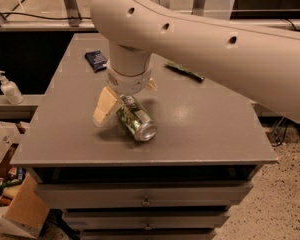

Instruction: Place green can upright

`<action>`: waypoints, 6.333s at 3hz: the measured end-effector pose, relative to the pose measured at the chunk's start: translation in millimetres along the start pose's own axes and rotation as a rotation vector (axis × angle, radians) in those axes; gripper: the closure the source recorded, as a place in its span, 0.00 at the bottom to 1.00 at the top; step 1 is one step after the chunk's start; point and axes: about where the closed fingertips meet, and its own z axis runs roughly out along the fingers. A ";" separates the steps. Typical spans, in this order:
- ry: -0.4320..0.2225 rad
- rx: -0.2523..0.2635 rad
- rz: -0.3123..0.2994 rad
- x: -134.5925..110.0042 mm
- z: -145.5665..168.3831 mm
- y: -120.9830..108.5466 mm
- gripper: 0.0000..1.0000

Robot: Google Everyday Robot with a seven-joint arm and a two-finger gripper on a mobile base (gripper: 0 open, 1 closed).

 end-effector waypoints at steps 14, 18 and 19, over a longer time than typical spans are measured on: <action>-1.198 -0.260 -0.387 -51.9 -106.3 -82.2 1.00; -1.281 -0.258 -0.455 -32.7 -70.9 -80.1 0.84; -1.299 -0.228 -0.449 -20.5 -79.3 -90.3 0.60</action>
Offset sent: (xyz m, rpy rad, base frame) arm 0.0018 -0.0135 0.0003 -0.0144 -0.0236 -0.0056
